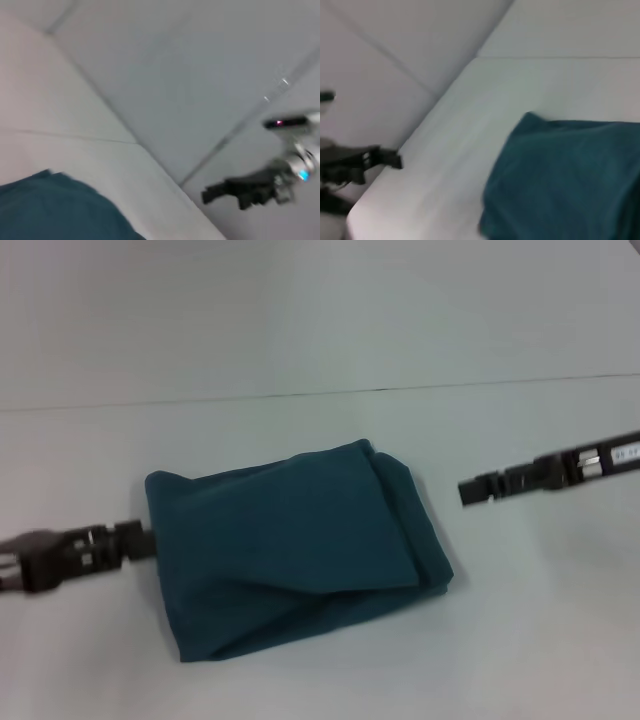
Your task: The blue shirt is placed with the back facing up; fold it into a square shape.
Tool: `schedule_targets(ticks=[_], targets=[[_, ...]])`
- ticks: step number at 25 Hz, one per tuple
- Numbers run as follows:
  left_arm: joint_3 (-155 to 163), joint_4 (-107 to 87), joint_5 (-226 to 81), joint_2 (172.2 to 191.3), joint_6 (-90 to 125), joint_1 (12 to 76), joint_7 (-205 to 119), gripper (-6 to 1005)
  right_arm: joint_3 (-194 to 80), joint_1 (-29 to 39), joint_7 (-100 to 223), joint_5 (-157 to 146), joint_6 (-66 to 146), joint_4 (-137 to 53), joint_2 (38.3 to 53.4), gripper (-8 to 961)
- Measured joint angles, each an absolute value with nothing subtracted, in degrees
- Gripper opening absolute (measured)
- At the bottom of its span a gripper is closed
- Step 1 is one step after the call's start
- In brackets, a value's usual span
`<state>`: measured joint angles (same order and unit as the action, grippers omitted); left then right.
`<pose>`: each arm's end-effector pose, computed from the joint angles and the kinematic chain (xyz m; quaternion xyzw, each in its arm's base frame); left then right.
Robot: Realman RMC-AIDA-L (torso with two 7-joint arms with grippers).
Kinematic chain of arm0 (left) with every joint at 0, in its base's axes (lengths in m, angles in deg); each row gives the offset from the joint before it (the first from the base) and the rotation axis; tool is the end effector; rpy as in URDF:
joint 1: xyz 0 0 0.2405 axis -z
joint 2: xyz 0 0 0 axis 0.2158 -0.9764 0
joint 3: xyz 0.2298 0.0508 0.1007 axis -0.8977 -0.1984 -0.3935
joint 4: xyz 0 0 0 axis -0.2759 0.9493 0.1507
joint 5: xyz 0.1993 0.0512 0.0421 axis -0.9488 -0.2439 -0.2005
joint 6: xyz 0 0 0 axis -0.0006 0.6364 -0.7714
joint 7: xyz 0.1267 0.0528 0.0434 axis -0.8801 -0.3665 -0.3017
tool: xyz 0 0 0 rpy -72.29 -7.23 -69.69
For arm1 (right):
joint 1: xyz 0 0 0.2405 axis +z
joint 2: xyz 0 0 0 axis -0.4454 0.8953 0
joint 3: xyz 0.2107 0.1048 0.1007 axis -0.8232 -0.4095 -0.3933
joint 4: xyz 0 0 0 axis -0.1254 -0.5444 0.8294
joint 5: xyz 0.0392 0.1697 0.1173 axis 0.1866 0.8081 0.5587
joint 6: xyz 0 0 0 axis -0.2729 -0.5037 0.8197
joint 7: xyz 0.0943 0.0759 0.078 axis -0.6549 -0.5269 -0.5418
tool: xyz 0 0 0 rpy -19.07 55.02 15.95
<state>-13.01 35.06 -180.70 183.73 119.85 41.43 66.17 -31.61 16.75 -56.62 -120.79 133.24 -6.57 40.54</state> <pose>-0.2668 0.3026 0.0713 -0.8553 -0.4080 -0.3165 0.0433 0.2321 0.3753 0.0832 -0.8842 0.4404 0.1530 0.0282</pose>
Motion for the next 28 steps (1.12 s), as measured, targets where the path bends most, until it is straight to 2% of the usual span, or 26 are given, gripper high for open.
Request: schedule_targets(ticks=[2,7,9,17,23,28], targets=[[-13.4,35.3,-180.9,184.87,122.9,39.8,59.9,647,-31.6,15.8,-52.2,-120.7,135.2,-6.6,41.65,858],[-16.5,35.2,-181.1,185.8,124.2,38.0,57.6,652,-30.3,12.9,-45.6,-121.1,138.7,-6.7,44.93,857],[-19.5,35.3,-181.8,186.3,124.6,37.3,57.5,651,-28.2,11.9,-44.9,-121.2,139.2,-6.8,45.76,857],[-24.7,35.2,-185.2,187.25,119.9,39.1,63.4,648,-20.5,11.1,-45.1,-121.1,137.5,-7.4,47.71,855],[-27.9,34.4,-185.5,189.1,113.6,39.9,67.7,656,-20.0,11.7,-45.0,-121.9,135.0,-7.5,50.23,854],[-28.1,34.3,-185.3,190.49,111.9,40.6,65.3,680,-20.0,11.6,-44.8,-122.0,134.0,-7.6,50.68,853]])
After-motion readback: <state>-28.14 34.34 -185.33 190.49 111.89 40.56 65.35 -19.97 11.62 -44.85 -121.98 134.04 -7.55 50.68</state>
